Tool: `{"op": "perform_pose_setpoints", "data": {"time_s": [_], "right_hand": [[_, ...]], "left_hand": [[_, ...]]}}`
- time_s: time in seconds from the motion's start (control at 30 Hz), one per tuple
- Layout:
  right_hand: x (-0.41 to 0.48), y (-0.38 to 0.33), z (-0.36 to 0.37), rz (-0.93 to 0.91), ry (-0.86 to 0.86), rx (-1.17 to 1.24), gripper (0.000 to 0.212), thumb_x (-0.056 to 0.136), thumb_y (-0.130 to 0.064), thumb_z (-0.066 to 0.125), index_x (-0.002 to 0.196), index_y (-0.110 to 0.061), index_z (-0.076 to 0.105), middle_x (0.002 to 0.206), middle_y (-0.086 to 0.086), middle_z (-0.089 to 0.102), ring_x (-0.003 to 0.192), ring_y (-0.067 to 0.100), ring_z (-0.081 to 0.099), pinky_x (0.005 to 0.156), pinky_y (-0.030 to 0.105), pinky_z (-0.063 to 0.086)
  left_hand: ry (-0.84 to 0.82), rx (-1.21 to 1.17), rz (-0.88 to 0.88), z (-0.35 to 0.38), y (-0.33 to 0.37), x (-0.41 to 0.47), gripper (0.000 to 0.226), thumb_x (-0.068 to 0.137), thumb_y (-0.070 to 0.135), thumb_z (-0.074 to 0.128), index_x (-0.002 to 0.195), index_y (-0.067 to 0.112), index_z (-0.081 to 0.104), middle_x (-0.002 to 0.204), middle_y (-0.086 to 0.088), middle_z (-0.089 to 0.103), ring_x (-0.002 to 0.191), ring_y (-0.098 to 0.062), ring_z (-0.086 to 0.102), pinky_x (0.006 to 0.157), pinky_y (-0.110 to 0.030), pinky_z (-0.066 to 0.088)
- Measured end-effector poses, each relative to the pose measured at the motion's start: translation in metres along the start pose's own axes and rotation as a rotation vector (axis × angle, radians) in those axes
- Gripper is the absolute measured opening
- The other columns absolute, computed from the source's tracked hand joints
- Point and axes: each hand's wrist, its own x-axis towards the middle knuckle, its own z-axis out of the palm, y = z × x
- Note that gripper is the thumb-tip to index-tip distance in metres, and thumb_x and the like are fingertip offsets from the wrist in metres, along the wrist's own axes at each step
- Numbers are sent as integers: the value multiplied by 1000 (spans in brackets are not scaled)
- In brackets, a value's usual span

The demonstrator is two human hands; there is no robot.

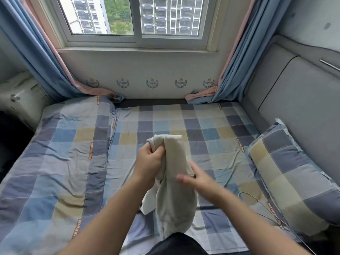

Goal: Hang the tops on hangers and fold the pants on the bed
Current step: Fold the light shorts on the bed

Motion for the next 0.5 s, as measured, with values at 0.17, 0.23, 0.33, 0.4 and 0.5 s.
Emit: {"op": "perform_pose_setpoints", "data": {"time_s": [0.17,0.23,0.33,0.4,0.5], "right_hand": [[-1,41,16,42,168,37,29,83,-33,76,112,-35,71,110,-6,75,104,14,71,93,42,58],[4,37,10,10,213,-24,16,93,-26,69,107,-29,73,105,-3,77,102,18,72,93,48,57],[12,26,-1,-43,331,-112,11,97,-23,64,99,-19,74,97,4,77,95,21,71,87,53,56],[18,16,-8,-33,405,-87,15,98,-24,63,98,-13,72,97,12,76,93,25,70,86,55,56],[25,-3,-13,52,489,170,14,99,-24,63,99,-12,71,103,16,75,97,29,71,90,52,58]], "left_hand": [[11,-87,-74,4,-3,4,8,98,15,65,96,12,72,85,-5,78,80,-15,75,64,-28,58],[-7,-69,-80,0,-2,10,8,98,17,65,97,14,72,90,-5,79,85,-16,75,69,-30,60],[-96,17,-139,-12,-5,22,18,97,23,68,111,12,70,106,-10,77,100,-23,73,85,-39,59],[-194,214,-190,-20,-13,21,24,93,31,71,114,19,69,111,-5,75,103,-20,71,84,-34,57],[-334,300,-215,-25,-33,4,35,87,37,77,119,30,65,115,6,69,102,-3,68,81,-20,54]]}}
